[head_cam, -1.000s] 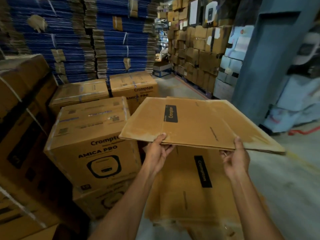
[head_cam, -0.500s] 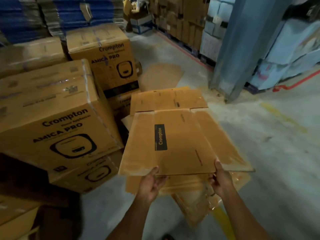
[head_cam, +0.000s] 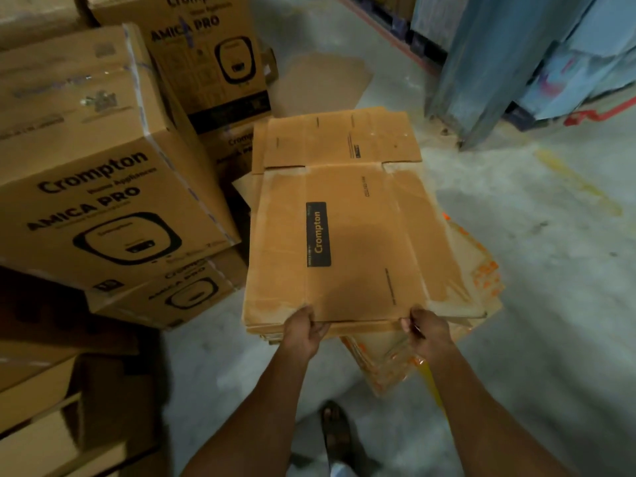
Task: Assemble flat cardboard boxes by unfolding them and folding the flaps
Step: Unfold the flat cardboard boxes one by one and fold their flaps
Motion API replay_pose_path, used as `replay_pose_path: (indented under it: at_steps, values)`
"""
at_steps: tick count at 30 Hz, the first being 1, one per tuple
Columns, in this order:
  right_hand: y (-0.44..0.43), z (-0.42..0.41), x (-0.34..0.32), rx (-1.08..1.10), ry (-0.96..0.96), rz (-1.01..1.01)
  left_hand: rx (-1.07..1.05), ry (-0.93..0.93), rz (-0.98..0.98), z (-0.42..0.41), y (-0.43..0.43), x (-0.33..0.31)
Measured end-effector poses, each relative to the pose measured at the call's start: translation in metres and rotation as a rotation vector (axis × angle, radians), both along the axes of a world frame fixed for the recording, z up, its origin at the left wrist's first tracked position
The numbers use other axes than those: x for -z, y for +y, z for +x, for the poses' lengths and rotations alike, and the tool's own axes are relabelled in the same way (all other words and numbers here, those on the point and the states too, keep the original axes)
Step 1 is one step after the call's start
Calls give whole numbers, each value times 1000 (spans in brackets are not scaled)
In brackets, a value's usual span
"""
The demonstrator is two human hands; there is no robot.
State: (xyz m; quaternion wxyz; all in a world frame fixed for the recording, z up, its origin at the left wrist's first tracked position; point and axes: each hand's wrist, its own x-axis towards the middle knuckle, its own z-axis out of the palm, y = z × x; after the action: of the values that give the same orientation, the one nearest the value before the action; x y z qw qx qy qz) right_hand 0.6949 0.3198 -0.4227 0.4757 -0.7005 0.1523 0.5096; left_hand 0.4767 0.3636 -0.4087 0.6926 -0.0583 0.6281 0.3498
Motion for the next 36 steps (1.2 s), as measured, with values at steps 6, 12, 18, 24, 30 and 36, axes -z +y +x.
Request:
replay_pose_path:
  at_steps: [6, 12, 18, 24, 30, 36]
  values:
    - [-2, -3, 10, -54, 45, -28, 30, -74, -41, -6, -1, -4]
    - [-5, -19, -12, -51, 77, -14, -4, -75, -13, -15, 2, -21]
    - [14, -38, -39, -45, 126, 181, 43, -43, 76, -33, 7, -44]
    - [43, -75, -78, -312, 34, 276, -14, 3, 187, -71, 16, -94]
    - [80, -133, -143, -498, -52, 408, -14, 68, 353, -138, 35, -154]
    - [113, -210, -200, -682, -206, 499, 237, 593, 600, -217, 39, -210]
